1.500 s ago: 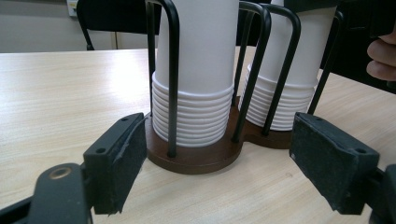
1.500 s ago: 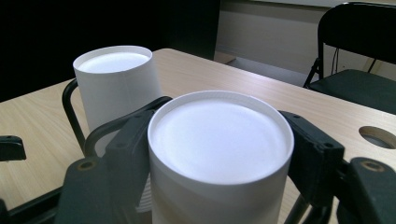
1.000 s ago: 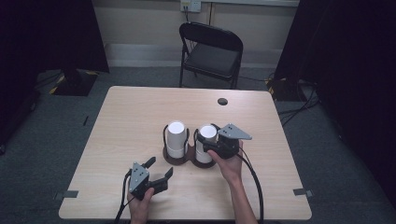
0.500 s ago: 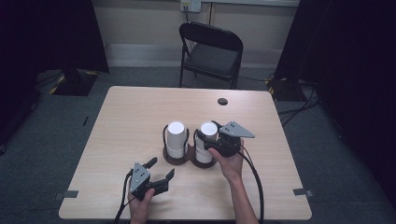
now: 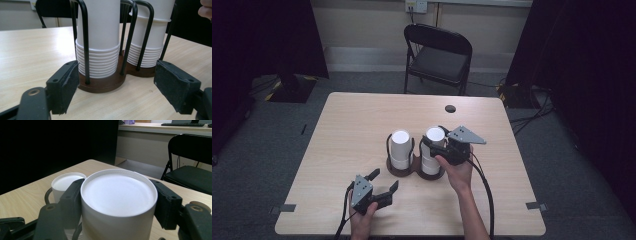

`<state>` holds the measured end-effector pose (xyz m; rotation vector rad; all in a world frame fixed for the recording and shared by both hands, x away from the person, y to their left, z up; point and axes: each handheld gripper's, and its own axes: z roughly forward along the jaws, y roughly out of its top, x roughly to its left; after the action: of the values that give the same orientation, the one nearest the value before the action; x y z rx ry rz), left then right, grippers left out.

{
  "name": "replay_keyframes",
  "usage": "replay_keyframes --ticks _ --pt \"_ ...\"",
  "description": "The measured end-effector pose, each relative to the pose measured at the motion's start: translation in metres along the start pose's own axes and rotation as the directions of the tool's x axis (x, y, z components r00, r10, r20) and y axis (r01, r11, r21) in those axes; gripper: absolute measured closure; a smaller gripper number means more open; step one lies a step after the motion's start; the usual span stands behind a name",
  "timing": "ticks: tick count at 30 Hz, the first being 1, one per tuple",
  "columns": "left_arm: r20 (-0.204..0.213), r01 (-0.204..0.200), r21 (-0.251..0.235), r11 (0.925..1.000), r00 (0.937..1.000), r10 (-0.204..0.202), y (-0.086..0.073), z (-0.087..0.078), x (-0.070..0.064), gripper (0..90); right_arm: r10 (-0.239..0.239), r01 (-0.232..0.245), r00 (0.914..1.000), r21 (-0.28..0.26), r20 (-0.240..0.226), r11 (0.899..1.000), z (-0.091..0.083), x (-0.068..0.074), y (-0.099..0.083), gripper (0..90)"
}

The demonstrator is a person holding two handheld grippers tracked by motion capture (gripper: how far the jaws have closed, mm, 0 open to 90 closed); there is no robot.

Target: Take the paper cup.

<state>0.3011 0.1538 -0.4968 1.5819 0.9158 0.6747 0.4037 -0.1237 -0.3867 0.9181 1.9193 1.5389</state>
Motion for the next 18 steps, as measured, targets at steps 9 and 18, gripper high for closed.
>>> replay_keyframes --ticks 9,18 --pt "0.028 0.014 0.01 0.9998 0.9995 -0.015 0.0003 0.0008 0.002 19.5 0.008 -0.007 0.9999 -0.016 0.012 1.0 -0.0025 -0.0007 0.0062 33.9" --pt "0.038 0.008 0.027 0.9996 0.9992 -0.009 0.001 0.0025 0.0012 18.9 0.009 -0.009 0.9998 -0.029 0.019 1.0 -0.005 -0.0013 0.0117 34.0"
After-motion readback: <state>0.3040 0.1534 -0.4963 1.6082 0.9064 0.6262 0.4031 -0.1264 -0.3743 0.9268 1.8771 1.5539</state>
